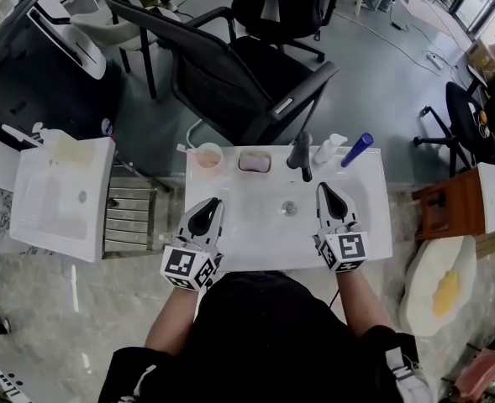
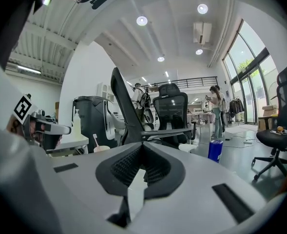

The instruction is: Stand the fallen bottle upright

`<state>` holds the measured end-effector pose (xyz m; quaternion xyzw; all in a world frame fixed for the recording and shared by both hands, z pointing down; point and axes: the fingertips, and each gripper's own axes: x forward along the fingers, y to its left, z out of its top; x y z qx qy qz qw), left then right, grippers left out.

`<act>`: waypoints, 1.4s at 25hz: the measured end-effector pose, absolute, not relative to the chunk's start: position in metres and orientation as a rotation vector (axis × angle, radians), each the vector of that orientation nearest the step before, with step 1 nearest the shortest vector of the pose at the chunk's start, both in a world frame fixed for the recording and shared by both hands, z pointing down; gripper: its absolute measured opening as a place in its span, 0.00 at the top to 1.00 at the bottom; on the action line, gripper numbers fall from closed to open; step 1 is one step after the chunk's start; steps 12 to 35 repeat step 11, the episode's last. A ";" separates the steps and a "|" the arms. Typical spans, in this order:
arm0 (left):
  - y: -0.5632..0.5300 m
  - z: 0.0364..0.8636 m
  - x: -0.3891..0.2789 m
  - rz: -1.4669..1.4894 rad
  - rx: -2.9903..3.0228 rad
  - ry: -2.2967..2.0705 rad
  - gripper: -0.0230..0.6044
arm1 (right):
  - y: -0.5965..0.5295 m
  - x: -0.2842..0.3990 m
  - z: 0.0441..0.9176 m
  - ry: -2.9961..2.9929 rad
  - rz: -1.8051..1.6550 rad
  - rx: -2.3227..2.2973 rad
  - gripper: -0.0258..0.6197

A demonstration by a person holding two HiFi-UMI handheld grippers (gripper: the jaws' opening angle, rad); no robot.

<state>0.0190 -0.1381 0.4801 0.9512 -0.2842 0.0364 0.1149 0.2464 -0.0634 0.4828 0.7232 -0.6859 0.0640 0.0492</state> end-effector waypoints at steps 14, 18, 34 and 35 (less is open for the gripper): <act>-0.135 0.477 0.023 0.092 2.784 -0.846 0.89 | -0.062 0.252 0.487 -2.093 0.207 2.190 0.91; -0.135 0.477 0.023 0.092 2.784 -0.846 0.89 | -0.062 0.252 0.487 -2.093 0.207 2.190 0.91; -0.135 0.477 0.023 0.092 2.784 -0.846 0.89 | -0.062 0.252 0.487 -2.093 0.207 2.190 0.91; -0.135 0.477 0.023 0.092 2.784 -0.846 0.89 | -0.062 0.252 0.487 -2.093 0.207 2.190 0.91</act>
